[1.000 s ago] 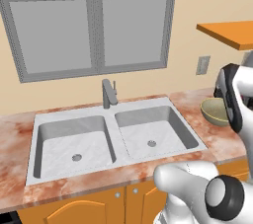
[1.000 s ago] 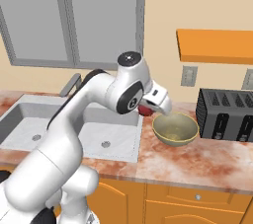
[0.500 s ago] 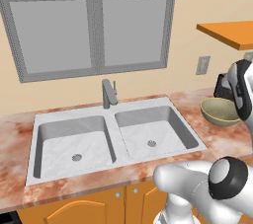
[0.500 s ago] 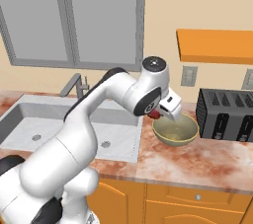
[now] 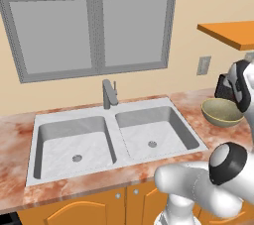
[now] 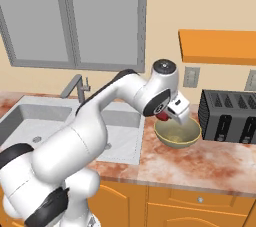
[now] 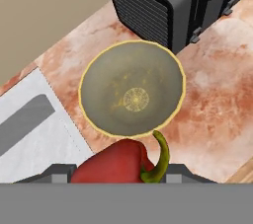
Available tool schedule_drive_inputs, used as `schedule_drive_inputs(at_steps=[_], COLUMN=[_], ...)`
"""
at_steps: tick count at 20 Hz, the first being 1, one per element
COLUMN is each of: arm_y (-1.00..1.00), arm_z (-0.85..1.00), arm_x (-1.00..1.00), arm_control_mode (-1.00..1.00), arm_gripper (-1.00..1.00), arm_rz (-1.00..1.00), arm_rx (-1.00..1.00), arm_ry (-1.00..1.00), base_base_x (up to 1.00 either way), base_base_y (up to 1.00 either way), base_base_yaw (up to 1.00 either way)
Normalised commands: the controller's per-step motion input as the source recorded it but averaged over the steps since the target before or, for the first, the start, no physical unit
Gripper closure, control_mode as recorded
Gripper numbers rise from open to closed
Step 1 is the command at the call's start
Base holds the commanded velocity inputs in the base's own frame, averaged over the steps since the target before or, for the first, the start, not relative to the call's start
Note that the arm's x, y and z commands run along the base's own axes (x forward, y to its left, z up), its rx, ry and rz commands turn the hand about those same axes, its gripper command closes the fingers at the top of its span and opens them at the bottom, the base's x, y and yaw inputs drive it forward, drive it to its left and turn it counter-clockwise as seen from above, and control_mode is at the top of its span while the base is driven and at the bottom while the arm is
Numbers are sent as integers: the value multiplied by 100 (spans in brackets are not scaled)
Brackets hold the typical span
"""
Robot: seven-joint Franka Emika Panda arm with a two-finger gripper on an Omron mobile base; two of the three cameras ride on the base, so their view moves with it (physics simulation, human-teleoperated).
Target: Pick the apples from the cabinet and place them in one bowl. Pick the bell pepper from the sink and place it in the other bowl.
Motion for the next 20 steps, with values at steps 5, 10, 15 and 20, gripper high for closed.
schedule_drive_inputs(at_steps=[5,10,15,20], arm_y=[-21,-15,-9,-3], arm_z=[-17,-21,-22,-21], arm_x=[23,19,19,16], arm_control_mode=[-100,-100,-100,-100], arm_gripper=[100,100,100,100], arm_rz=[-7,-2,0,0], arm_rx=[0,0,0,0], arm_ry=[0,0,0,2], base_base_x=[0,0,0,0], base_base_y=[0,0,0,0], base_base_yaw=[0,0,0,0])
